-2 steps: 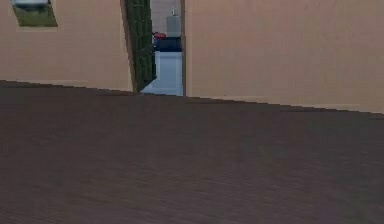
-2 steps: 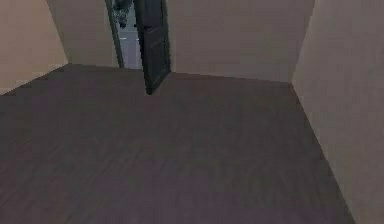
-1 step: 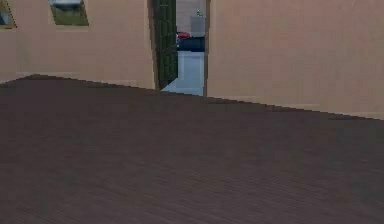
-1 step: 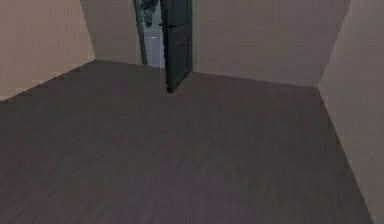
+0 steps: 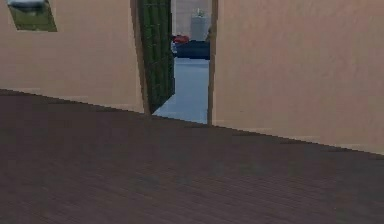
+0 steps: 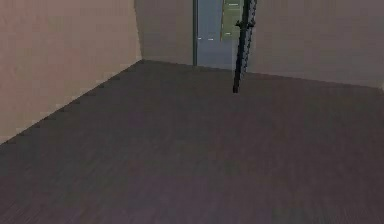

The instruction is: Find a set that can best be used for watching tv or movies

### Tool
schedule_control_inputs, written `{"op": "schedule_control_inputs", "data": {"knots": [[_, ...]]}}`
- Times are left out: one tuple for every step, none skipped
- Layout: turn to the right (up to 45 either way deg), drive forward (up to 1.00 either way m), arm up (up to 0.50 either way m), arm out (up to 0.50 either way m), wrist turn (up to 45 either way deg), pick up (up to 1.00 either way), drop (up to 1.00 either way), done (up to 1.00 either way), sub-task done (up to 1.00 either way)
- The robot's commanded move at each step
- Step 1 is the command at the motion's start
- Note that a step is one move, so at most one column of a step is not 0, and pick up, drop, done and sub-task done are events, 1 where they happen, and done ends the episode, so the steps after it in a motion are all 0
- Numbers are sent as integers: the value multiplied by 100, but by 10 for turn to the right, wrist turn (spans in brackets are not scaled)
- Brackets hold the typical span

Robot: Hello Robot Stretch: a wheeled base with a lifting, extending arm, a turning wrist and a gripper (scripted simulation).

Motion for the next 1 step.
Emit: {"op": "schedule_control_inputs", "data": {"knots": [[0, 100, 0, 0, 0, 0, 0, 0, 0]]}}
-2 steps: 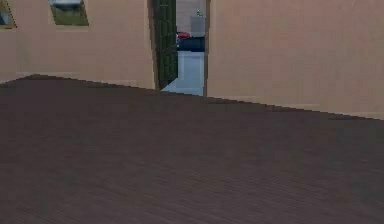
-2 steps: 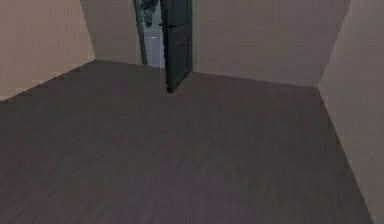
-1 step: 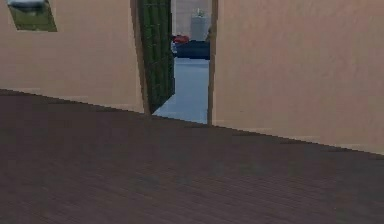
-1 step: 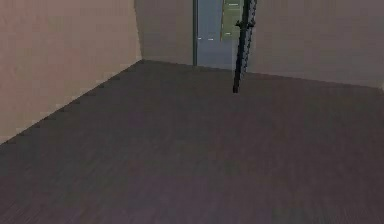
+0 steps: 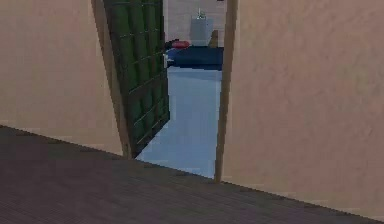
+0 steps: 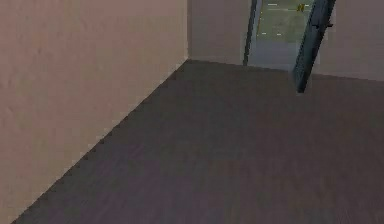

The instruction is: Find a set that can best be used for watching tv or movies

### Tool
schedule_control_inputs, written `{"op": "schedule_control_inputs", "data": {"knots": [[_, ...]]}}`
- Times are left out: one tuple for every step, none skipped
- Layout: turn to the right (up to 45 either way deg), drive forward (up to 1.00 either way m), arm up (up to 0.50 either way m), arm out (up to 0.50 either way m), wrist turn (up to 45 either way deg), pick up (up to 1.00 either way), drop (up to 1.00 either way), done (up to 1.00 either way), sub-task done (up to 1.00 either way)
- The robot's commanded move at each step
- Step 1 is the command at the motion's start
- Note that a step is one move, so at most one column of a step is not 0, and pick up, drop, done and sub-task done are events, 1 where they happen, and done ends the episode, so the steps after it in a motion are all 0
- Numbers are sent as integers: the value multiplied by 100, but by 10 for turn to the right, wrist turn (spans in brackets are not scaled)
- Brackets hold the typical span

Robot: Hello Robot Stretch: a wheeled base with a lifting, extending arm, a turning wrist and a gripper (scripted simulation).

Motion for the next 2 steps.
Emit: {"op": "schedule_control_inputs", "data": {"knots": [[0, 100, 0, 0, 0, 0, 0, 0, 0], [-120, 0, 0, 0, 0, 0, 0, 0, 0]]}}
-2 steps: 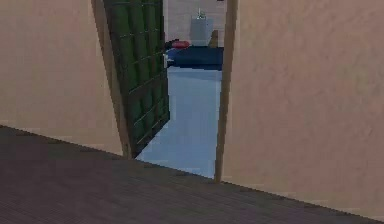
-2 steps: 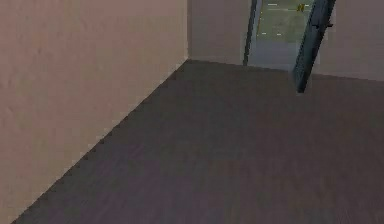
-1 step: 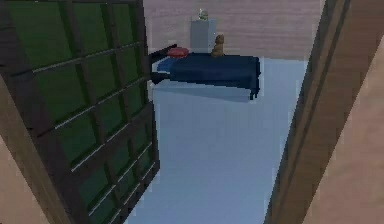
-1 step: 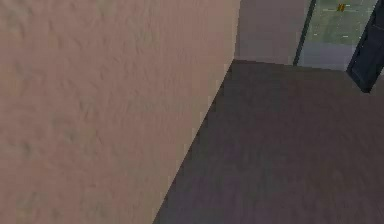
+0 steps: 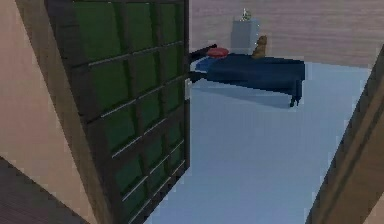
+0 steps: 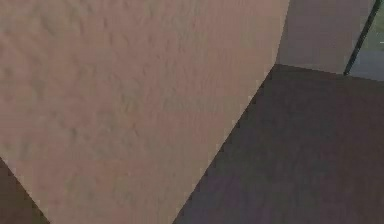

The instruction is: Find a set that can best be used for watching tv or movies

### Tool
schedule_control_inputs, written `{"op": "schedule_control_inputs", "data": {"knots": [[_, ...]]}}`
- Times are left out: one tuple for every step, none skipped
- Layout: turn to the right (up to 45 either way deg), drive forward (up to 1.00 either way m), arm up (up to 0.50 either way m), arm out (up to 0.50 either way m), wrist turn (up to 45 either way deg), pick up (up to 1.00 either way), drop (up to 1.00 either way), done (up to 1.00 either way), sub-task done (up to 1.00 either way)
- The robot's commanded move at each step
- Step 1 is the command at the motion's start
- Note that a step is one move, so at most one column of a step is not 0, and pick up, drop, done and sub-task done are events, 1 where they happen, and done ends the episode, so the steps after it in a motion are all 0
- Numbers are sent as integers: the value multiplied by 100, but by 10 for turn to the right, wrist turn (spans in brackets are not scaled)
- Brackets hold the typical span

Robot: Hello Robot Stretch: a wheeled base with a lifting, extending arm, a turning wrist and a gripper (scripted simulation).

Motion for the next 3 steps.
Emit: {"op": "schedule_control_inputs", "data": {"knots": [[0, 5, 0, 0, 0, 0, 0, 0, 0], [90, 0, 0, 0, 0, 0, 0, 0, 0], [0, 75, 0, 0, 0, 0, 0, 0, 0]]}}
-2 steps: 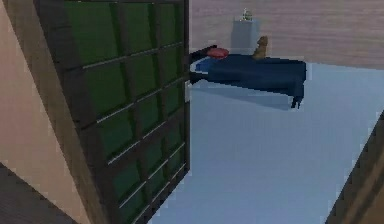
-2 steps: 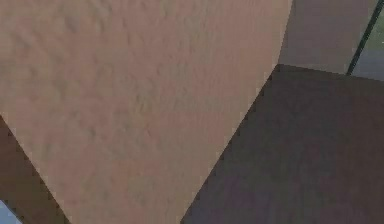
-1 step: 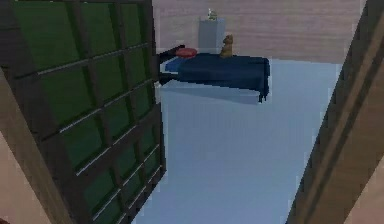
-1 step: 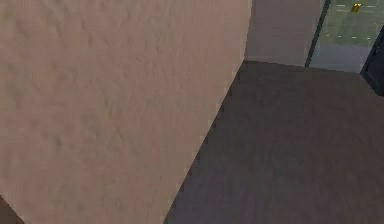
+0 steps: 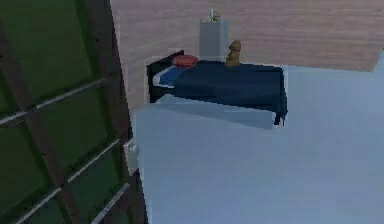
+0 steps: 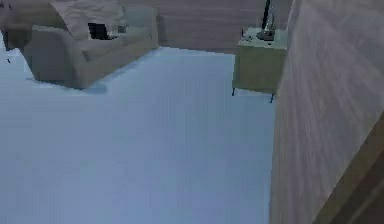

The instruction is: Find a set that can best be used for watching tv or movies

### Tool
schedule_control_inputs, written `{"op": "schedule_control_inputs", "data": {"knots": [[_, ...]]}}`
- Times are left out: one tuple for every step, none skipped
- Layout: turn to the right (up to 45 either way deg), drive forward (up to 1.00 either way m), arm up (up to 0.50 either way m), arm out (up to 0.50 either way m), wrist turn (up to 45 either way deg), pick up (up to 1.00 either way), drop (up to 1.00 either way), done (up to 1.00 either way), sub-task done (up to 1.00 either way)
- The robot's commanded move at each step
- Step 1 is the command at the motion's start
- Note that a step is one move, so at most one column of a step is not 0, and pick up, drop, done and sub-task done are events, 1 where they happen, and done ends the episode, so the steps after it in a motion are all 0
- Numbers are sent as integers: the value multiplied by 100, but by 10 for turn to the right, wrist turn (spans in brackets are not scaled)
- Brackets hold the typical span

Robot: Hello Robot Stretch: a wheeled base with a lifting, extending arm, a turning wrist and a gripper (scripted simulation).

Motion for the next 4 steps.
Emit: {"op": "schedule_control_inputs", "data": {"knots": [[450, 0, 0, 0, 0, 0, 0, 0, 0], [390, 0, 0, 0, 0, 0, 0, 0, 0], [0, 25, 0, 0, 0, 0, 0, 0, 0], [240, 0, 0, 0, 0, 0, 0, 0, 0]]}}
